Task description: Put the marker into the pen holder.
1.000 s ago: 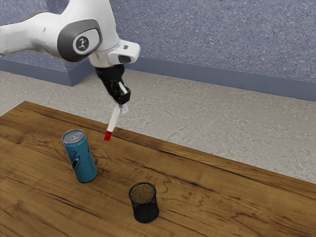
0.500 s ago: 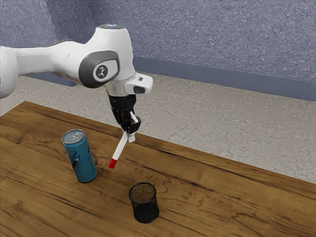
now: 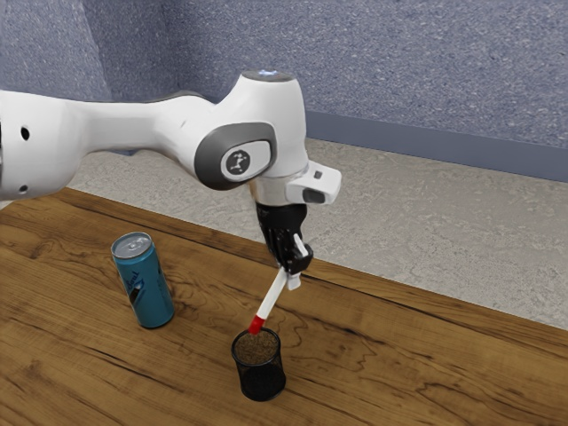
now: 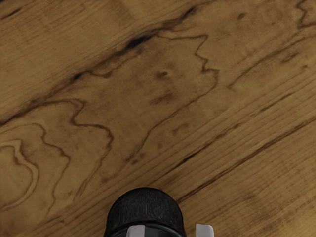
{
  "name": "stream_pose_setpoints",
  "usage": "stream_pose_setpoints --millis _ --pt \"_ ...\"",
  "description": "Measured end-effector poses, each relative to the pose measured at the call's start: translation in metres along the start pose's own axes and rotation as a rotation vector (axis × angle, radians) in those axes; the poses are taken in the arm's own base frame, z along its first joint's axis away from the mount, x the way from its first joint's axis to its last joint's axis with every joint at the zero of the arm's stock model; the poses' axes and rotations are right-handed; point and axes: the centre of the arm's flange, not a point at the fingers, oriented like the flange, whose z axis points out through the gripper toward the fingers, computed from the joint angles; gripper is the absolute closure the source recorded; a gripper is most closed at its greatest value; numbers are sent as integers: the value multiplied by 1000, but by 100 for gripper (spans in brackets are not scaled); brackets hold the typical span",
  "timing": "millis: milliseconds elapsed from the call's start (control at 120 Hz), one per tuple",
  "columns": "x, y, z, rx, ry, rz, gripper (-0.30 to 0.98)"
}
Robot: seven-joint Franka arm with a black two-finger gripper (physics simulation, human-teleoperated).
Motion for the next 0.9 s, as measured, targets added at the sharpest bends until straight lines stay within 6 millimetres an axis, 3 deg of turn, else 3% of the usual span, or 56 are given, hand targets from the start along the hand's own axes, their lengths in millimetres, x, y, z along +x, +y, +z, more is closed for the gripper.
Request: stream_pose_setpoints --millis 233,467,608,900 --pt "9 3 29 -18 -37 -15 75" --pt "28 -17 44 -17 -40 -44 75" --pt "26 -36 47 -16 -43 -78 75" --pt "23 -31 81 -30 -103 -81 75"
